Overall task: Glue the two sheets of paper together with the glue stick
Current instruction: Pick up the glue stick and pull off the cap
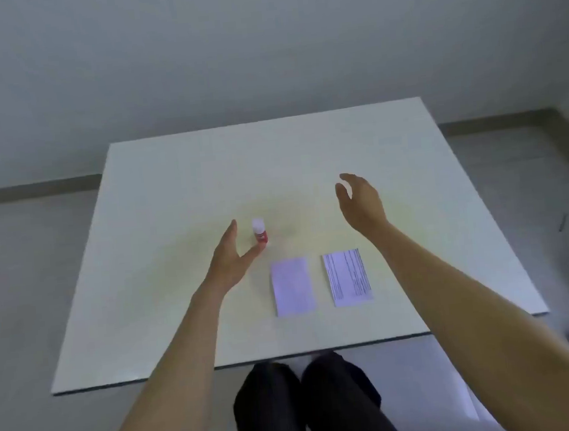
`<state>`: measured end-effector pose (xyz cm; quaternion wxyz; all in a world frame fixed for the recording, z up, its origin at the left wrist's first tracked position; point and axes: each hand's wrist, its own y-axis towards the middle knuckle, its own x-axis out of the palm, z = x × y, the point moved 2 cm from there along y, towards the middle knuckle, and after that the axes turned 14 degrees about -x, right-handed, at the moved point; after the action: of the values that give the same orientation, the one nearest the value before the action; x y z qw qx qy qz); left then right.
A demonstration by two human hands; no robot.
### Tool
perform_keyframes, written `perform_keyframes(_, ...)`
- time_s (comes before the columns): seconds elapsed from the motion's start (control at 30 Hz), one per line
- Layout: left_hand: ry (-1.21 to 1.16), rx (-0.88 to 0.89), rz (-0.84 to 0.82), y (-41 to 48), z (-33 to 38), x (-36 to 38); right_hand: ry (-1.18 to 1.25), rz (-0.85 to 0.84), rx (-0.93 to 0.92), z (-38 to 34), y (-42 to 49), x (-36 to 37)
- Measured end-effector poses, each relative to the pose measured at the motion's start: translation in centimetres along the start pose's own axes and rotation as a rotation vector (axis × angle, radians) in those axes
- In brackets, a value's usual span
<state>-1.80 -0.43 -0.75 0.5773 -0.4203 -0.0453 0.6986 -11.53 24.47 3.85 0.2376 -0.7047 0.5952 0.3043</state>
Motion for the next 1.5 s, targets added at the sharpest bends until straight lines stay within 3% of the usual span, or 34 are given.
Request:
perform_keyframes(0.13, -0.083, 0.172, 0.064, 3.8, -1.5, 3.2, 0.016, 0.143, -0.181, 2.2, 1.0, 3.1)
perform_keyframes(0.3, -0.266, 0.345, 0.322, 4.5, -2.5, 5.8, 0.093, 0.280, -0.299, 4.2, -1.8, 4.8)
perform_keyframes(0.5, -0.239, 0.315, 0.389, 1.0, -2.3, 6.1, 0.063, 0.167, -0.364, 2.8, -6.6, 4.6)
perform_keyframes(0.6, -0.167, 0.451, 0.399, -0.8, -1.1, 5.2, 0.118, 0.077, -0.377, 0.2, -6.0, 4.2)
perform_keyframes(0.7, -0.072, 0.603, 0.412, -2.8, 0.2, 4.1, 0.333, -0.032, -0.220, -1.8, -5.6, 3.9)
perform_keyframes(0.8, 0.034, 0.712, 0.503, -4.3, 1.3, 3.2, 0.368, -0.112, -0.153, -2.8, -5.7, 3.8)
perform_keyframes(1.03, 0.048, 0.776, 0.650, -5.1, 2.1, 2.8, 0.596, -0.237, -0.413, -2.9, -5.6, 2.8)
perform_keyframes(1.23, 0.139, 0.808, 0.677, -5.2, 2.6, 3.2, 0.447, -0.117, -0.280, -2.4, -5.0, 2.6)
perform_keyframes(1.37, 0.181, 0.807, 0.711, -4.8, 2.3, 2.9, 0.511, -0.242, -0.364, -1.8, -4.9, 2.7)
perform_keyframes(1.5, 0.214, 0.811, 0.707, -4.8, 2.3, 3.3, 0.554, -0.204, -0.195, -1.5, -5.1, 3.5)
